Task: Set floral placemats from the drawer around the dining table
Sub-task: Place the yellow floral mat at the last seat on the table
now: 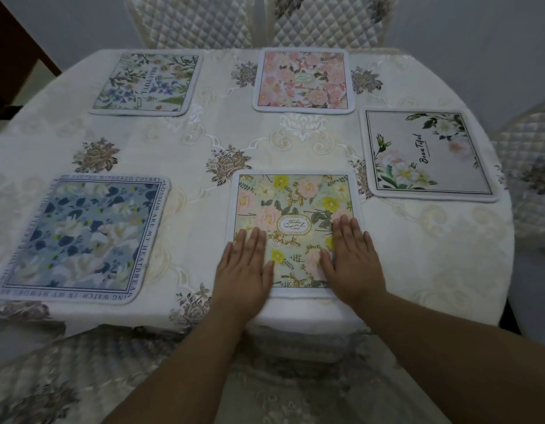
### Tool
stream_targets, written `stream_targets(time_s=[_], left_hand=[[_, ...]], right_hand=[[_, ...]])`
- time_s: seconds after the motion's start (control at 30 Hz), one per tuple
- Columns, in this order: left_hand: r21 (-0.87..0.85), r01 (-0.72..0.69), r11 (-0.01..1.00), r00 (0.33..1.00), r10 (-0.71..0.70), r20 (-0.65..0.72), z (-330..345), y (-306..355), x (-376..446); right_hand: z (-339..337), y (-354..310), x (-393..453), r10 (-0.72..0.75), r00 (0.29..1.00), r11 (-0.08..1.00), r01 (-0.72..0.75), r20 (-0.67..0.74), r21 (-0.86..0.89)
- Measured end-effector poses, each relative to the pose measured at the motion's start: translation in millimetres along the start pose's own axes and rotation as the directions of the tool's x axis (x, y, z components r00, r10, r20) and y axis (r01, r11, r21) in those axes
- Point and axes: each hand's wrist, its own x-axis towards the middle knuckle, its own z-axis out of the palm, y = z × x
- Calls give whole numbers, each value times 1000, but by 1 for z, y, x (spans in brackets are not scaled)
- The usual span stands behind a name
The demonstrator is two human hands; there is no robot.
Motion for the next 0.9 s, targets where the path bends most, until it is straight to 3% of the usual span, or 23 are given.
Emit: stream_targets(time_s=[0.17, 0.37, 0.6, 0.9], left_hand=[[-23, 83, 996, 996, -83, -20, -2, -31, -9], [-24, 85, 996, 995, -86, -54, 0, -30, -8], [-14, 83, 996, 992, -84, -93, 1, -29, -8], [-46, 75, 996, 992, -79, -96, 0, -29, -10]], right_hand=[[1, 0, 0, -4, 1000, 1000, 4, 12, -9], [-6, -11, -1, 10, 999, 1000, -10, 35, 7], [2, -77, -22, -148, 986, 987, 142, 75, 77], [3, -32, -29, -107, 991, 994, 107, 86, -5]])
